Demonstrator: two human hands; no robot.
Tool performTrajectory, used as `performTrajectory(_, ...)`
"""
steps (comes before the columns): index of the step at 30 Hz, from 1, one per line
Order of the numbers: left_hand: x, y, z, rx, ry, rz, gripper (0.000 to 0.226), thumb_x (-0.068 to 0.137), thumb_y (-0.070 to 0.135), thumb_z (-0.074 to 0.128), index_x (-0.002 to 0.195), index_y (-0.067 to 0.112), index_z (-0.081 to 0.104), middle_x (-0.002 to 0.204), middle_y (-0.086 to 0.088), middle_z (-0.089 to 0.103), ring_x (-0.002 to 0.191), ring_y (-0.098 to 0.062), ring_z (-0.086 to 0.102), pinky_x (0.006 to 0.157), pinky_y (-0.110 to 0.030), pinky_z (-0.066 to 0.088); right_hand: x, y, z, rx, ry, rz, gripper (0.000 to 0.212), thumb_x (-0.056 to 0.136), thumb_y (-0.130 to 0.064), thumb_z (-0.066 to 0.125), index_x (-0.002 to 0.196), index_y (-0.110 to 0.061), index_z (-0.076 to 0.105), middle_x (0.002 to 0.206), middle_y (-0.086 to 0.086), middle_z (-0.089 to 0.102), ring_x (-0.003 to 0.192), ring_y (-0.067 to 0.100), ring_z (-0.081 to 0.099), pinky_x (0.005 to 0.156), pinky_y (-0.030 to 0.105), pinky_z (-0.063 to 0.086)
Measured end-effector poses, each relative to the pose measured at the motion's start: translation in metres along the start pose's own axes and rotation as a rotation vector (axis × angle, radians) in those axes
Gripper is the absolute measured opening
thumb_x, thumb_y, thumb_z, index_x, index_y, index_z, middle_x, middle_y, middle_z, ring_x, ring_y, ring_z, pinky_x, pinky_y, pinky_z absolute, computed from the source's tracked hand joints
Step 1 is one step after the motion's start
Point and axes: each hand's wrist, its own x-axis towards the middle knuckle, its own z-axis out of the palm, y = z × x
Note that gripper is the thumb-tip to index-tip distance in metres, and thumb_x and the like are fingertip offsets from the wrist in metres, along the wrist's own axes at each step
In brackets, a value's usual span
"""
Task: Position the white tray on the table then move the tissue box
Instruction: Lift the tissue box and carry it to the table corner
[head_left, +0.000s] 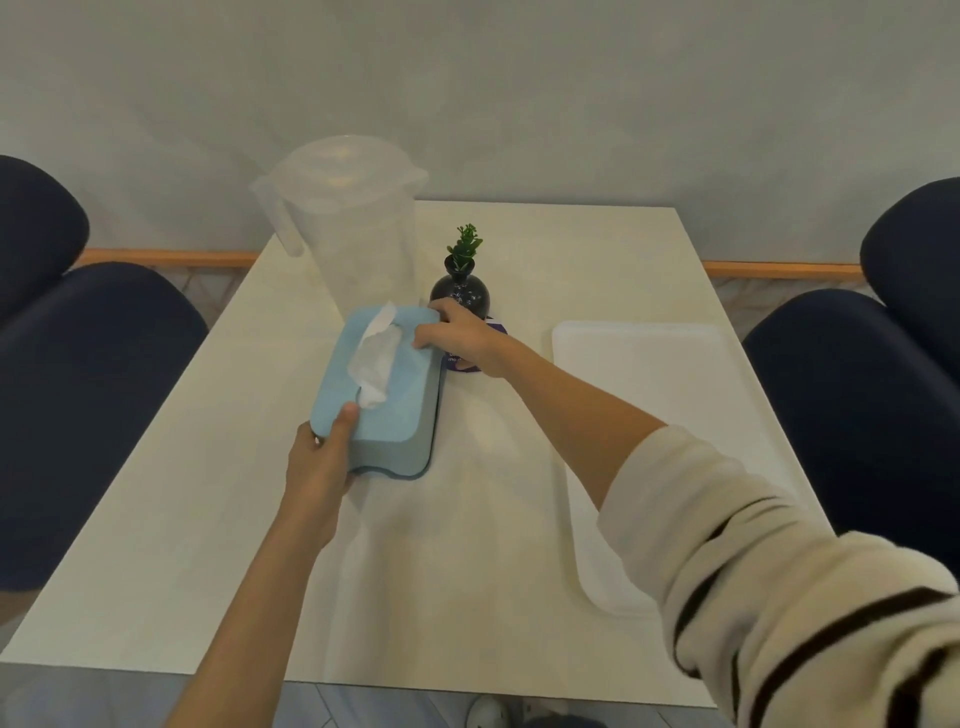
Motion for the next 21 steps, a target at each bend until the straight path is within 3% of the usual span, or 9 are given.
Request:
performTrajectory(3, 0.000, -0.003, -0.004, 0.029, 0.040, 0.000, 0.039, 0.091, 0.046, 0.058, 0.119, 0.022, 0.045, 0.119, 0.001, 0.055, 0.102, -0.019, 0.057, 0.087, -0.040, 0.049, 0.000, 0.009, 0.004, 0.023, 0.027, 0.005, 0.052, 0.081, -0.025, 0.061, 0.125, -0.018, 0.035, 0.113, 0.006, 0.049, 0.099, 0.020, 0.050, 0.081, 0.035, 0.044)
performTrajectory(6, 0.006, -0.002, -0.012, 0.088, 0.148, 0.006, 0.061, 0.082, 0.061, 0.059, 0.122, 0.017, 0.045, 0.121, -0.004, 0.055, 0.109, -0.025, 0.057, 0.096, -0.047, 0.050, -0.006, 0.022, 0.004, 0.079, 0.071, 0.018, 0.043, 0.080, -0.026, 0.063, 0.111, -0.017, 0.034, 0.092, 0.000, 0.044, 0.085, 0.014, 0.047, 0.078, 0.033, 0.044)
performTrajectory(10, 0.011, 0.001, -0.025, 0.108, 0.193, -0.062, 0.097, 0.066, 0.076, 0.058, 0.135, 0.009, 0.044, 0.130, -0.008, 0.056, 0.111, -0.028, 0.058, 0.097, -0.048, 0.051, -0.025, 0.037, 0.001, 0.081, 0.074, 0.018, 0.051, 0.083, -0.025, 0.061, 0.126, -0.015, 0.036, 0.105, 0.002, 0.044, 0.090, 0.012, 0.048, 0.076, 0.030, 0.042)
performTrajectory(14, -0.003, -0.006, -0.021, 0.113, 0.094, -0.066, 0.054, 0.094, 0.048, 0.049, 0.136, 0.015, 0.044, 0.117, -0.003, 0.051, 0.098, -0.024, 0.053, 0.082, -0.043, 0.051, -0.042, 0.042, 0.001, 0.095, -0.023, 0.023, 0.029, 0.086, -0.022, 0.052, 0.114, -0.020, 0.047, 0.104, 0.000, 0.051, 0.102, 0.019, 0.048, 0.094, 0.037, 0.042)
performTrajectory(21, -0.008, 0.011, -0.006, 0.062, 0.057, -0.090, 0.047, 0.098, 0.045, 0.041, 0.143, 0.034, 0.033, 0.121, 0.002, 0.046, 0.096, -0.025, 0.051, 0.081, -0.047, 0.049, -0.078, 0.056, 0.003, 0.181, 0.060, 0.003, 0.049, 0.082, -0.031, 0.057, 0.130, -0.029, 0.044, 0.130, 0.000, 0.049, 0.117, 0.024, 0.049, 0.098, 0.046, 0.049)
